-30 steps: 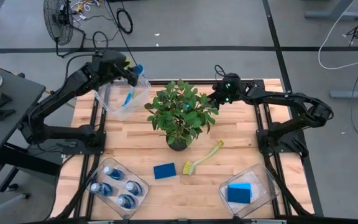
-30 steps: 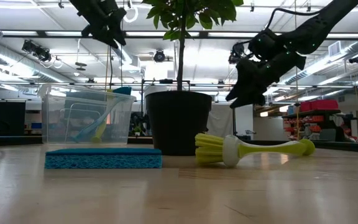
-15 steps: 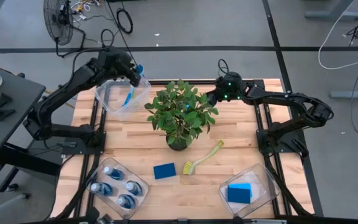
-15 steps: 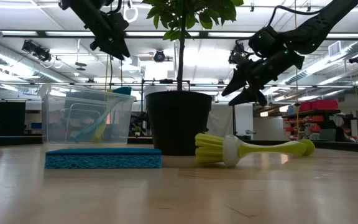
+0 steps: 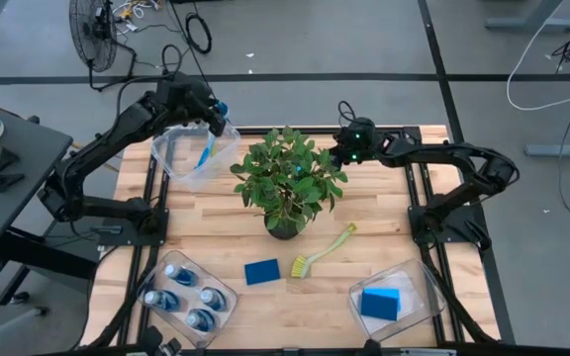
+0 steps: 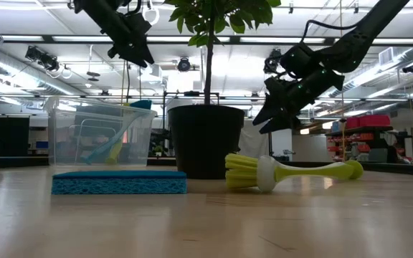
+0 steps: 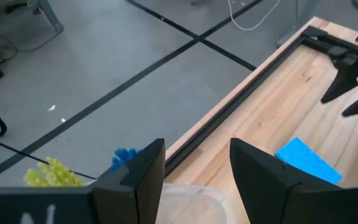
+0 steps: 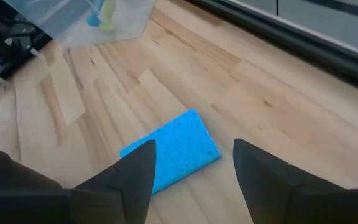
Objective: Pick & Place Kitchen Sink Supplies
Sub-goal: Put the blue sponge into the bottom right transparent bin
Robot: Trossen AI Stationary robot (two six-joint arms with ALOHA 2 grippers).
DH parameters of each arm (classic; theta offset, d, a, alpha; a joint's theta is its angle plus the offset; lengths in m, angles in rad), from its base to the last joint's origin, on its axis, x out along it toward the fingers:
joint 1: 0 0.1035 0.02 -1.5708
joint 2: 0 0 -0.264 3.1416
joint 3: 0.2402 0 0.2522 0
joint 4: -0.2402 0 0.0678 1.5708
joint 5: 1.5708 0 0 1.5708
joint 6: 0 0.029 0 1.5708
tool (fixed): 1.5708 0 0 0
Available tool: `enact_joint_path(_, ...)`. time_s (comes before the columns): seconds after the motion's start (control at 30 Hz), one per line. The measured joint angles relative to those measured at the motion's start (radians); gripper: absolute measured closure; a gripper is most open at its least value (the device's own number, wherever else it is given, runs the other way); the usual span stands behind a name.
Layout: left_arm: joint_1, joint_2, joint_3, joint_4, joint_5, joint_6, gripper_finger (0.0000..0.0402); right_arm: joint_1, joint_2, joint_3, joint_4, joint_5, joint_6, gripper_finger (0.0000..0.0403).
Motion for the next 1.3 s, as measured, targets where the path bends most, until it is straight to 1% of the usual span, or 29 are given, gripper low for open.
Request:
enact_joint_path(0.1,0.0,0.0,0.0,0.02,0.0,0.0,0.0216,0.015,0.004,0.0,0.0,-0.018,-0.004,0.0188)
enact_joint_path(0.2,0.0,0.0,0.0,0.03,0.0,0.0,0.0216,0.047,-0.004,0.0,0.0,-0.024,-0.041,0.0188)
enact_joint_path(0.3,0.0,0.0,0.0,0.029,-0.001,0.0,0.0216,0.079,-0.008,0.0,0.003,-0.02,-0.045,0.0188)
enact_joint_path(0.43,0.0,0.0,0.0,0.027,-0.001,-0.005,0.0216,0.131,-0.008,0.0,-0.004,0.079,-0.05,0.0188)
enact_joint_path(0.57,-0.009,0.0,0.0,0.026,0.0,-0.005,0.0216,0.183,-0.008,0.0,-0.009,0.232,-0.061,0.0188)
enact_joint_path(0.63,-0.012,0.0,0.0,0.026,-0.001,-0.002,0.0216,0.201,-0.005,0.0,-0.008,0.287,-0.051,0.0188)
enact_joint_path(0.7,-0.011,0.0,0.0,0.026,0.0,-0.001,0.0216,0.212,0.005,0.0,-0.01,0.31,-0.016,0.0188)
enact_joint_path(0.87,-0.011,-0.001,0.0,0.026,-0.001,-0.002,0.0216,0.214,0.064,0.0,0.004,0.321,0.072,0.0188)
enact_joint_path(1.1,-0.011,-0.001,0.0,0.025,0.0,-0.002,0.0216,0.223,0.173,0.0,0.114,0.318,0.24,0.0188)
enact_joint_path(1.17,-0.011,-0.001,0.0,0.025,-0.001,-0.002,0.0216,0.231,0.196,0.0,0.155,0.337,0.273,0.0188)
enact_joint_path(1.3,-0.011,-0.001,0.0,0.025,0.0,-0.001,0.0216,0.243,0.22,0.0,0.171,0.422,0.277,0.0188)
